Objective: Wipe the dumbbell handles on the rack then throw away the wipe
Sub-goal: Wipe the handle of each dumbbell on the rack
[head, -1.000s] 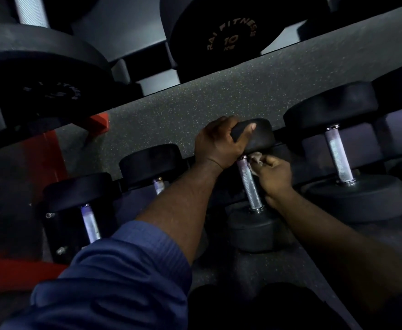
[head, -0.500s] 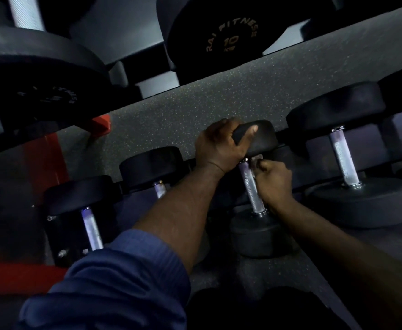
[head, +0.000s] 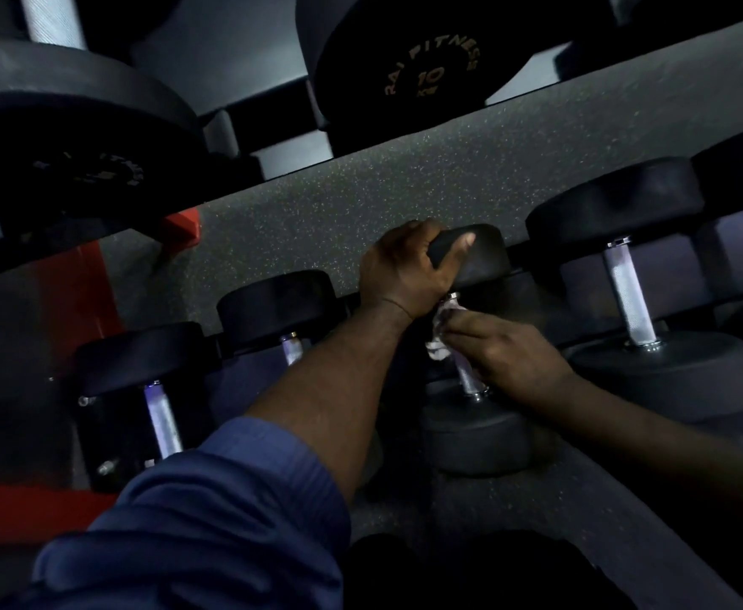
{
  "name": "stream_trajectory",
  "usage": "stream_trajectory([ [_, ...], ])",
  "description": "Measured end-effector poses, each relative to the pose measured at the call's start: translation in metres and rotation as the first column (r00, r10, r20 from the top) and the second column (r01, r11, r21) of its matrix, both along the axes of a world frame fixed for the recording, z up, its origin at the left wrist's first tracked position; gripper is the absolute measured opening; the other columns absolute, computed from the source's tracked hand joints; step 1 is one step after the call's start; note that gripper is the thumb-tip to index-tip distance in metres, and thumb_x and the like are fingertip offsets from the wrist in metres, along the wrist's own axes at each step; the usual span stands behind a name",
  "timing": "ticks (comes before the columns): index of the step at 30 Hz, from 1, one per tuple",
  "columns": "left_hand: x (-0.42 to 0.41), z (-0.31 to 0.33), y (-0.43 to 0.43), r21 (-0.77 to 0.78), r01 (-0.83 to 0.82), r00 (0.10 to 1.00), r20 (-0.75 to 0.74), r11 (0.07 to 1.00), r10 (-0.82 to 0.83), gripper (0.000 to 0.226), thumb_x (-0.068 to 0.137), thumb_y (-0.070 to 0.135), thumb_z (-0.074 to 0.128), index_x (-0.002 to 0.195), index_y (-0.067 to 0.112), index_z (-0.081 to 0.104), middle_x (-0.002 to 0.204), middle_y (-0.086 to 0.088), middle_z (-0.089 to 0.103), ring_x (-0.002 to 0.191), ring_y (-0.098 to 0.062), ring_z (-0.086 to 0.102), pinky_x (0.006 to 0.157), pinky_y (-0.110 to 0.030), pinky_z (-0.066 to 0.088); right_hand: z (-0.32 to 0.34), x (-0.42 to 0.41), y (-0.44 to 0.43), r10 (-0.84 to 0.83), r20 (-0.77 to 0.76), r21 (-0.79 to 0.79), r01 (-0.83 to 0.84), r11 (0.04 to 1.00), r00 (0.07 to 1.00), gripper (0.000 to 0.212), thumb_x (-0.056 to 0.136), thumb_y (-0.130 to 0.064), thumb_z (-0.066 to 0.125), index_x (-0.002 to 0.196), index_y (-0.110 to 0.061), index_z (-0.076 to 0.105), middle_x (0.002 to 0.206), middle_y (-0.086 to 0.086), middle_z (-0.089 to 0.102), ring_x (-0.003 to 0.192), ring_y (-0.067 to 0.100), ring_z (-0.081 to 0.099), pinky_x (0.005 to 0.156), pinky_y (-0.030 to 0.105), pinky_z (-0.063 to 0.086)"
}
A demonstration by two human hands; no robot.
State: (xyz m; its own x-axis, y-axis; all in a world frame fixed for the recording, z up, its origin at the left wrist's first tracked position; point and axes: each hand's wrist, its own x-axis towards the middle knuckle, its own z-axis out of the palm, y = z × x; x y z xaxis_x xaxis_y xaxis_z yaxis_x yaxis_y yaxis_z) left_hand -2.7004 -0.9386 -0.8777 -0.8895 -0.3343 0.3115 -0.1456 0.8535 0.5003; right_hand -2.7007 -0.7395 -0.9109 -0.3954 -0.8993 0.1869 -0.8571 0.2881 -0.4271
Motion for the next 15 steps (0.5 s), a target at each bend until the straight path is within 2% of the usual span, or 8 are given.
stream_trajectory([
  [3,-0.001,-0.002,0.0,-0.007,-0.013,1.0,0.012,1.0,0.013,0.057,0.092,0.07,0.046,0.092,0.02,0.072,0.087,-0.001,0.072,0.082,-0.025,0.068,0.067,-0.033,0.053,0.005,-0.013,-0.012,0.098,-0.187,0.082,-0.084,0.993,0.978,0.025,0.093,-0.019,0.047,0.098,-0.014,0.071,0.107,0.002,0.065,0.104,0.026,0.058,0.07,0.037,0.055],
  [5,0.0,-0.002,0.001,0.003,-0.016,1.0,0.013,1.0,0.015,0.058,0.091,0.071,0.045,0.094,0.021,0.072,0.09,0.0,0.072,0.084,-0.025,0.068,0.069,-0.032,0.053,0.005,-0.015,-0.018,0.14,-0.252,0.17,-0.099,0.981,0.958,0.03,0.095,-0.021,0.041,0.097,-0.014,0.07,0.107,0.004,0.065,0.102,0.028,0.057,0.074,0.039,0.053],
  [7,-0.001,-0.001,0.0,0.008,-0.016,1.0,0.015,1.0,0.016,0.059,0.09,0.072,0.044,0.096,0.021,0.072,0.092,-0.001,0.073,0.087,-0.026,0.069,0.071,-0.03,0.052,0.012,-0.016,-0.02,0.207,-0.103,0.371,-0.156,0.915,0.973,0.044,0.095,-0.028,0.032,0.107,-0.012,0.071,0.116,0.009,0.065,0.111,0.032,0.056,0.088,0.043,0.051],
  [8,0.0,0.0,0.001,0.012,-0.018,1.0,0.017,1.0,0.018,0.06,0.09,0.073,0.043,0.096,0.022,0.072,0.092,0.0,0.073,0.088,-0.026,0.069,0.071,-0.03,0.051,0.014,-0.016,-0.019,0.26,0.043,0.483,-0.248,0.84,0.965,0.053,0.093,-0.035,0.028,0.113,-0.01,0.07,0.12,0.012,0.064,0.115,0.033,0.056,0.094,0.045,0.049],
  [10,0.001,0.003,0.002,0.014,-0.02,0.999,0.031,1.0,0.019,0.061,0.089,0.075,0.042,0.097,0.023,0.072,0.093,0.001,0.072,0.09,-0.025,0.069,0.071,-0.029,0.05,0.021,-0.016,-0.018,0.458,0.223,0.639,-0.484,0.598,0.861,0.048,0.095,-0.039,0.034,0.114,-0.014,0.07,0.12,0.009,0.063,0.113,0.03,0.058,0.094,0.043,0.048],
  [11,0.001,0.004,0.002,0.015,-0.02,0.999,0.034,1.0,0.019,0.061,0.089,0.076,0.042,0.097,0.024,0.072,0.093,0.002,0.072,0.09,-0.024,0.068,0.071,-0.028,0.049,0.022,-0.02,-0.02,0.557,0.21,0.64,-0.544,0.543,0.803,0.04,0.097,-0.036,0.038,0.109,-0.019,0.072,0.116,0.004,0.064,0.11,0.027,0.059,0.091,0.041,0.05],
  [12,0.001,0.003,0.002,0.018,-0.019,0.999,0.035,1.0,0.018,0.06,0.089,0.075,0.042,0.097,0.024,0.072,0.092,0.002,0.072,0.089,-0.024,0.068,0.07,-0.028,0.049,0.023,-0.025,-0.022,0.616,0.141,0.646,-0.544,0.536,0.775,0.036,0.098,-0.034,0.04,0.105,-0.02,0.073,0.113,0.002,0.065,0.107,0.025,0.059,0.087,0.039,0.051],
  [15,0.0,-0.001,0.0,0.008,-0.014,0.999,0.039,1.0,0.014,0.057,0.09,0.073,0.044,0.097,0.024,0.072,0.093,0.001,0.072,0.089,-0.025,0.068,0.07,-0.03,0.05,0.017,-0.037,-0.026,0.57,-0.279,0.558,-0.353,0.752,0.773,0.023,0.094,-0.022,0.047,0.088,-0.02,0.07,0.093,-0.002,0.065,0.093,0.023,0.058,0.075,0.034,0.046],
])
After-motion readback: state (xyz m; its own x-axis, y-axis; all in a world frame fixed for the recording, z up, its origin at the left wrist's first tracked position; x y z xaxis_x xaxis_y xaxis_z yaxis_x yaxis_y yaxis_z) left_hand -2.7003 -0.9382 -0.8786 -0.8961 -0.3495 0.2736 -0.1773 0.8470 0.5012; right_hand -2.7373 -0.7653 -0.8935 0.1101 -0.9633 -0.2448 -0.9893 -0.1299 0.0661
